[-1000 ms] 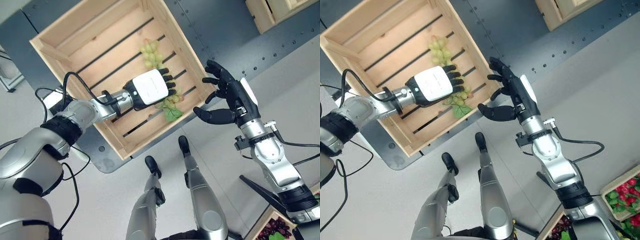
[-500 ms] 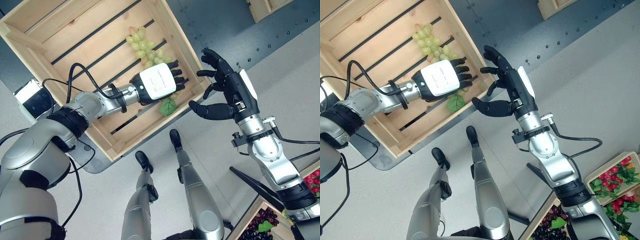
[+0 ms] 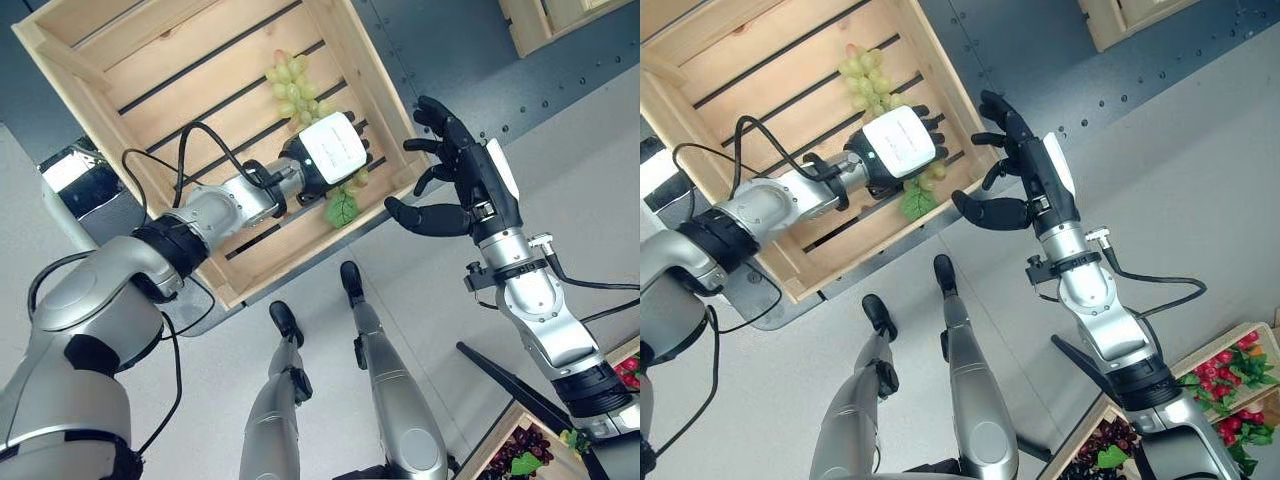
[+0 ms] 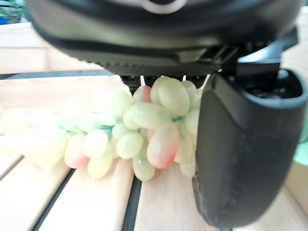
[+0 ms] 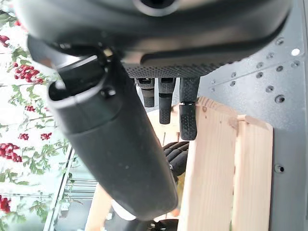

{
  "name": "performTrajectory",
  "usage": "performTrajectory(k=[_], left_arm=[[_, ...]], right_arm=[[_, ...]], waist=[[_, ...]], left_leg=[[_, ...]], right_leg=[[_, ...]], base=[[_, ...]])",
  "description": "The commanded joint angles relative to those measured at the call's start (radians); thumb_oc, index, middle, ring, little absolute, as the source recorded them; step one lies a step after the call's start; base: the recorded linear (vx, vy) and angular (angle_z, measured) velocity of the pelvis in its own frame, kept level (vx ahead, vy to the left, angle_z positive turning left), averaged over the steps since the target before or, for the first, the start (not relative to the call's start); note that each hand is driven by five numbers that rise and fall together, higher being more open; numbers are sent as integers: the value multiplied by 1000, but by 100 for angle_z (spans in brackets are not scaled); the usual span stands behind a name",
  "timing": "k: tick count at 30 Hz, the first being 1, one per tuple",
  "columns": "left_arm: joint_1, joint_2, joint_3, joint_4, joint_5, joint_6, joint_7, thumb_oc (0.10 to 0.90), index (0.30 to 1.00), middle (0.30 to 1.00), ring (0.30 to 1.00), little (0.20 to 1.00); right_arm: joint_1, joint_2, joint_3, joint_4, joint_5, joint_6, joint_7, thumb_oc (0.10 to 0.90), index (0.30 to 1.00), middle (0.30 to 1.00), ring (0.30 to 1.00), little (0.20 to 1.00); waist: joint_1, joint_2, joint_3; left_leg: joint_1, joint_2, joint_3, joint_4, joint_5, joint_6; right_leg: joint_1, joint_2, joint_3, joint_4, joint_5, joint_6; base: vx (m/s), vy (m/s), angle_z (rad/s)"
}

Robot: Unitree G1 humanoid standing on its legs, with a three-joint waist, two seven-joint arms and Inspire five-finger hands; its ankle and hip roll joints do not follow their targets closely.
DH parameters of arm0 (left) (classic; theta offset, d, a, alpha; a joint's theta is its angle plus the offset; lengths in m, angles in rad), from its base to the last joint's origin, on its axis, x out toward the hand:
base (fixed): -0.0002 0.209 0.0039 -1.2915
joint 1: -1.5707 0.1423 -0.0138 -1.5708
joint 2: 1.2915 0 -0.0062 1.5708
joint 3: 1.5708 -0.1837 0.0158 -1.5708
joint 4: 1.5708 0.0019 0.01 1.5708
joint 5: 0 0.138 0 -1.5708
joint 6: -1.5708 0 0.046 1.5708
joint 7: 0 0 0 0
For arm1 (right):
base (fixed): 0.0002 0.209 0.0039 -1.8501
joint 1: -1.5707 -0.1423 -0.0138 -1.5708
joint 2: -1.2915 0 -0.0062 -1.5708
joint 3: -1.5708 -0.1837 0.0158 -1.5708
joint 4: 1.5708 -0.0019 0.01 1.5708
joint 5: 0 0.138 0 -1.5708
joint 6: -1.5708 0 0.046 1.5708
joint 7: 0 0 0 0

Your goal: Pick up the fruits from the basket on one side to the basket on the other side

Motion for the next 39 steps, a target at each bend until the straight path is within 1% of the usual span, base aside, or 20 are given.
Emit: performTrajectory(k=[1,4,5,6,7,10,14,17,21,25,27,28,30,32,33,36,38,39], left_arm=[[28,65,76,192,74,257,-89,800,900,900,900,900],[35,62,85,211,82,271,-101,800,900,900,900,900],[38,61,88,221,80,263,-100,551,526,526,526,526],[40,62,90,227,77,247,-96,400,300,300,300,300],[46,59,94,227,74,211,-86,400,300,300,300,300],[55,64,96,203,64,151,-69,400,300,300,300,300],[75,67,104,166,58,122,-52,400,300,300,300,300],[92,86,109,140,44,100,-7,400,300,300,300,300],[94,111,114,136,-4,50,61,400,300,300,300,300],[102,143,133,112,-108,18,142,400,300,300,300,300],[142,156,195,86,-248,-10,233,400,300,300,300,300],[152,155,220,82,-278,-18,249,400,300,300,300,300],[189,149,294,68,-380,-51,296,400,300,300,300,300],[241,133,384,62,-496,-87,322,400,300,300,300,300],[281,114,449,56,-566,-116,329,400,300,300,300,300],[356,60,560,40,-656,-163,335,400,300,300,300,300],[437,13,636,15,-694,-190,363,400,300,300,300,300],[443,11,640,13,-694,-188,362,400,300,300,300,300]], right_arm=[[4,-14,21,119,-47,110,-38,800,900,900,900,900],[-9,-7,26,119,-50,115,-51,800,900,900,900,900],[-15,-4,29,120,-50,118,-55,800,900,900,900,900],[-17,-4,30,120,-50,120,-56,800,900,900,900,900],[-20,-3,32,122,-48,123,-57,800,900,900,900,900],[-19,-6,32,115,-44,131,-59,800,900,900,900,900],[-12,0,38,127,-55,124,-69,800,900,900,900,900],[-4,-7,35,127,-53,112,-78,800,900,900,900,900],[16,-26,20,107,-35,91,-82,800,900,900,900,900],[35,-47,1,76,-22,79,-50,800,900,900,900,900],[82,-53,-27,53,-26,50,-10,800,900,900,900,900],[94,-52,-36,45,-29,45,0,800,900,900,900,900],[121,-48,-54,25,-35,35,21,800,900,900,900,900],[143,-42,-72,11,-40,22,39,800,900,900,900,900],[153,-36,-82,-2,-40,23,51,800,900,900,900,900],[159,-15,-87,-15,-49,25,69,800,900,900,900,900],[171,1,-82,-31,-48,32,103,800,900,900,900,900],[173,1,-82,-32,-49,31,105,800,900,900,900,900]], waist=[[-7,40,84],[0,41,84],[2,42,84],[4,41,84],[6,42,84],[9,43,84],[14,42,84],[19,41,84],[21,42,84],[17,49,84],[15,54,84],[15,55,84],[16,57,84],[18,58,84],[20,57,84],[26,56,76],[27,59,19],[27,60,16]], left_leg=[[-55,25,-27,71,-20,-34],[-61,24,-32,74,-19,-35],[-62,23,-35,77,-19,-35],[-62,22,-37,77,-19,-35],[-60,22,-40,78,-20,-35],[-56,21,-41,76,-19,-35],[-45,20,-45,80,-25,-32],[-25,18,-49,77,-28,-30],[20,14,-57,63,-31,-27],[68,12,-59,58,-37,-26],[120,10,-62,55,-47,-24],[138,9,-63,53,-50,-22],[187,6,-67,43,-55,-21],[241,3,-74,28,-60,-20],[282,1,-79,18,-65,-19],[361,-1,-86,3,-80,-17],[423,-2,-90,-18,-91,-16],[429,-2,-89,-21,-92,-16]], right_leg=[[30,31,-61,73,-72,-10],[30,30,-67,74,-72,-9],[31,29,-69,74,-72,-9],[33,29,-70,73,-72,-9],[36,28,-72,72,-72,-9],[41,28,-76,71,-73,-9],[53,26,-80,75,-78,-11],[74,26,-81,68,-79,-10],[118,29,-78,59,-83,-11],[161,31,-73,60,-93,-13],[212,31,-66,59,-103,-16],[229,31,-65,58,-106,-17],[274,33,-61,50,-111,-19],[325,36,-56,38,-116,-21],[364,38,-50,28,-119,-21],[441,39,-42,9,-125,-23],[501,38,-28,-17,-129,-26],[508,38,-27,-20,-129,-26]], base=[[1,-13,6],[-5,-16,6],[-2,-6,4],[-1,-4,4],[0,0,0],[0,2,1],[0,3,-1],[-7,10,-6],[-15,9,-4],[-18,22,0],[-26,51,-2],[-16,38,-5],[-15,29,-4],[0,0,0],[0,0,0],[9,-10,2],[71,-28,9],[82,-14,2]])
